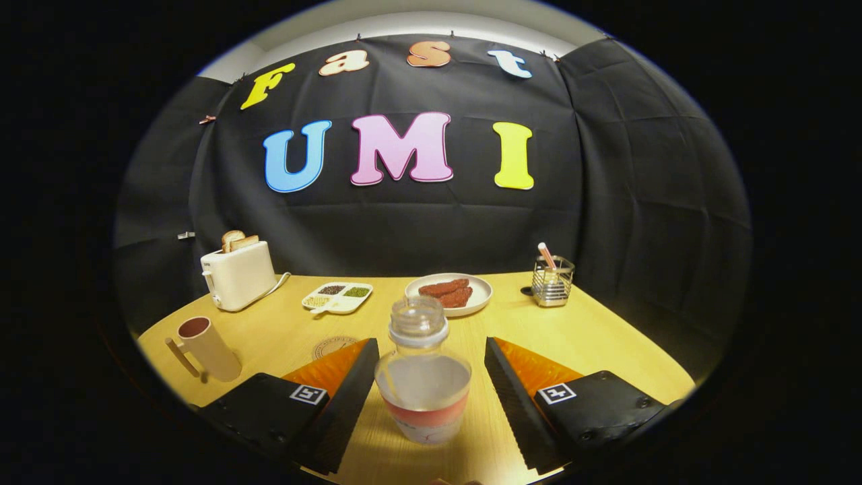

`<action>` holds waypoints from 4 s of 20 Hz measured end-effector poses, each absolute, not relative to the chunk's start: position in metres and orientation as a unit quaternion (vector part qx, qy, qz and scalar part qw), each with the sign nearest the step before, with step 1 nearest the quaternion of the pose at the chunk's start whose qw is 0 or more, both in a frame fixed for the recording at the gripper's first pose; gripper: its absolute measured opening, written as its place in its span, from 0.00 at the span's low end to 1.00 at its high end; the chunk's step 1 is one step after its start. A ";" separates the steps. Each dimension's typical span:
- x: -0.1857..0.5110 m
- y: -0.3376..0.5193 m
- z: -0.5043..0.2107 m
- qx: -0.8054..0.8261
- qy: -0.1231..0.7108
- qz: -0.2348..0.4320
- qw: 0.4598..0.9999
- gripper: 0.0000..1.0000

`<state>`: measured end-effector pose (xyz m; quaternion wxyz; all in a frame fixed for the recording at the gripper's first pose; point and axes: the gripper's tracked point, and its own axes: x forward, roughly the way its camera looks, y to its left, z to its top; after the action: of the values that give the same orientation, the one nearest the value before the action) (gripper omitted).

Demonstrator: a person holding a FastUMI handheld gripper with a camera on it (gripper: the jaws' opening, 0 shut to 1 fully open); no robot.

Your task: Take the bottle from table, then pour the juice into the cup, finally place the bottle on the coaster

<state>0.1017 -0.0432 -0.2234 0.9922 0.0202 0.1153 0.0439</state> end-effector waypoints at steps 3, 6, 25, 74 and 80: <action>0.099 -0.043 -0.230 0.020 0.120 0.050 0.991 0.98; 0.100 -0.041 -0.241 0.017 0.128 0.056 0.990 0.97; 0.110 -0.026 -0.235 -0.032 0.122 0.099 0.987 0.77; 0.143 0.215 -0.239 -0.701 0.008 0.251 0.668 0.75; 0.148 0.219 -0.238 -0.728 0.009 0.248 0.639 0.76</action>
<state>0.1483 0.2191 -0.2382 0.6387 -0.7285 0.0087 0.2475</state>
